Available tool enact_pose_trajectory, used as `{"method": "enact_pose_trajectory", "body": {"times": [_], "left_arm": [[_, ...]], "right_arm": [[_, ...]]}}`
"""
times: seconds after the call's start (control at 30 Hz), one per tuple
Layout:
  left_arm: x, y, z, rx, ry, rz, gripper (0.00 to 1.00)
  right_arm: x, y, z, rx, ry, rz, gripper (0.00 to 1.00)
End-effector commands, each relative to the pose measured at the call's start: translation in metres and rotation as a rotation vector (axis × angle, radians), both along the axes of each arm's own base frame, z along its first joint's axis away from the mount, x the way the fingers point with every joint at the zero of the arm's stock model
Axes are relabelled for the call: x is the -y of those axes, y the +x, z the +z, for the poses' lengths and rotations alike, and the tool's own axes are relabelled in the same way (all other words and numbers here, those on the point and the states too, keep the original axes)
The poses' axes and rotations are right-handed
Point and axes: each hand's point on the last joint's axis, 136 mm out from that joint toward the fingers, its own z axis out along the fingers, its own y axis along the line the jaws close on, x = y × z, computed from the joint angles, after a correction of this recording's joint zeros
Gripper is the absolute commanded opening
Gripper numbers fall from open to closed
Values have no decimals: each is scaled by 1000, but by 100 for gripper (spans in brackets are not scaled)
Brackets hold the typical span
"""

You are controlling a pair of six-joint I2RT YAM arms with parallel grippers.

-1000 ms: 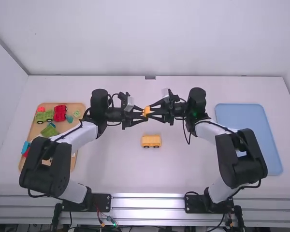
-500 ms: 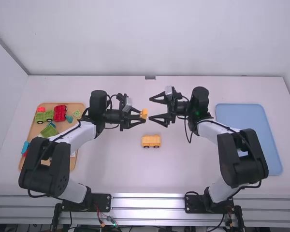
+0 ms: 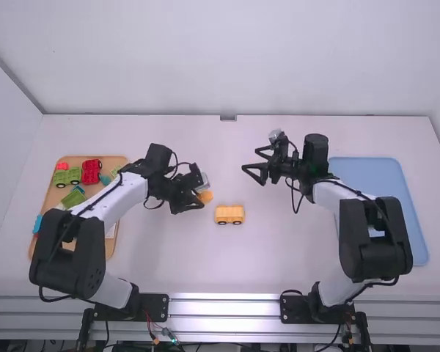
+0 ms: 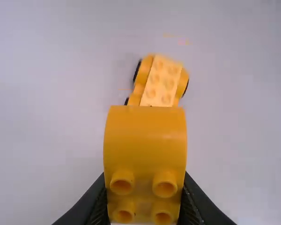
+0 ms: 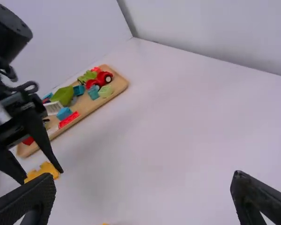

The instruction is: Assemble lego blocks to make yellow taxi

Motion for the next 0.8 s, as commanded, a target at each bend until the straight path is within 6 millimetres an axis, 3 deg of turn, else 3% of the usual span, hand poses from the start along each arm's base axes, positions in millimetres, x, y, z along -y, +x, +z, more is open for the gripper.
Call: {"method": "enact_pose_trajectory", "body": {"times": [0.0, 0.23, 0.5, 0.77], "left_arm": [[-23, 6, -14, 153, 260, -154, 2], [-44, -7, -48, 201, 559, -262, 3], [-42, -11, -77, 135, 562, -294, 2], [-40, -6, -94, 75, 567, -298, 1]], "right_arm": [[-4, 3, 1, 36, -22, 4, 99], [-8, 1, 1, 36, -20, 16, 99], [-8, 0, 0, 26, -22, 16, 98], [-8, 0, -2, 26, -27, 15, 99]]}}
